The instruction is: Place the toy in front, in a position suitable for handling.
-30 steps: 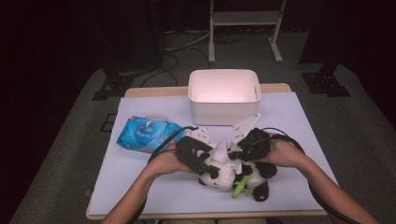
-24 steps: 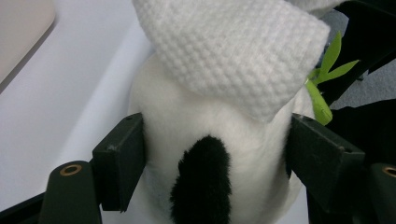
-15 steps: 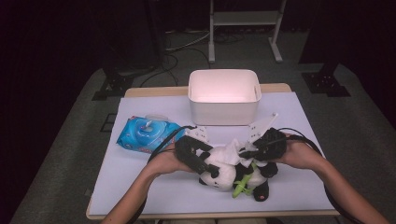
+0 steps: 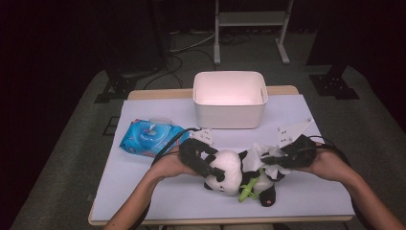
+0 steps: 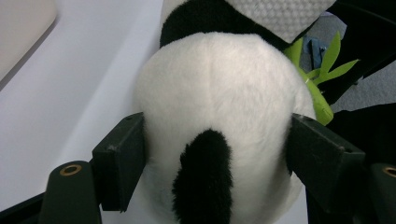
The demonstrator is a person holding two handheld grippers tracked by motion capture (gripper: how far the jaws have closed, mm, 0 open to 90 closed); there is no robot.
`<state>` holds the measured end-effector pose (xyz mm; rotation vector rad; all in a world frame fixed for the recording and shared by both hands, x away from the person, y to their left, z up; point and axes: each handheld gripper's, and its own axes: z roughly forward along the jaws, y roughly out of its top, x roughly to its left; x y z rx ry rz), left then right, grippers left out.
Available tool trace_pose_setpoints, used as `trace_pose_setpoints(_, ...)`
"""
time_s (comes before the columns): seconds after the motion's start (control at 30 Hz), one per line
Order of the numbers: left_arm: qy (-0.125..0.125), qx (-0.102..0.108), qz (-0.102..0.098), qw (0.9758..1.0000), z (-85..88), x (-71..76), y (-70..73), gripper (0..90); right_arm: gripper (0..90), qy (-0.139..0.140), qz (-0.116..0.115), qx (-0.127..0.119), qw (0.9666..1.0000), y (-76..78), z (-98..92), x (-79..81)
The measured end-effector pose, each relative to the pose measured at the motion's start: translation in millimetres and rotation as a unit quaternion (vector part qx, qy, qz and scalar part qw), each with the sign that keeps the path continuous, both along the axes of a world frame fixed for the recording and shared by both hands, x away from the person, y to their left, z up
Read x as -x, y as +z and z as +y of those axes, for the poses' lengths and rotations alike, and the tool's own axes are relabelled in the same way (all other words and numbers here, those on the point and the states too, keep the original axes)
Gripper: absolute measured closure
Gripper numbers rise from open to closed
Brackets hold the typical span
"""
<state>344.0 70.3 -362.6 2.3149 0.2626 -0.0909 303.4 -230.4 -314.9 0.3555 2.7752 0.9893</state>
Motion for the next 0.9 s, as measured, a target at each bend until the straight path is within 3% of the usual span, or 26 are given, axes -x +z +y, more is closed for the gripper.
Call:
trace_pose_setpoints(0.37,-0.005,-0.009,-0.003,0.9999,-3.4,0.4,3.0,22.6,82.2,-0.014,0.009,-0.029,0.9994,-7.2,-20.3,9.8)
trace_pose_setpoints(0.57,0.010,-0.018,0.012,0.9997,-7.5,-1.2,3.0,14.5,82.2,-0.014,0.009,-0.032,0.9994,-10.3,-19.6,10.9)
trace_pose_setpoints(0.77,0.006,-0.021,0.020,0.9996,-15.9,-2.9,1.7,9.1,82.2,-0.013,0.010,-0.033,0.9993,-12.6,-19.4,12.4)
trace_pose_setpoints(0.83,0.001,-0.027,0.020,0.9994,-18.3,-3.3,1.6,10.1,82.2,-0.010,0.003,-0.031,0.9995,-12.9,-19.7,13.7)
trace_pose_setpoints(0.9,-0.002,-0.034,0.012,0.9994,-19.1,-1.6,4.0,18.0,82.2,-0.011,0.003,-0.029,0.9995,-12.0,-18.9,14.1)
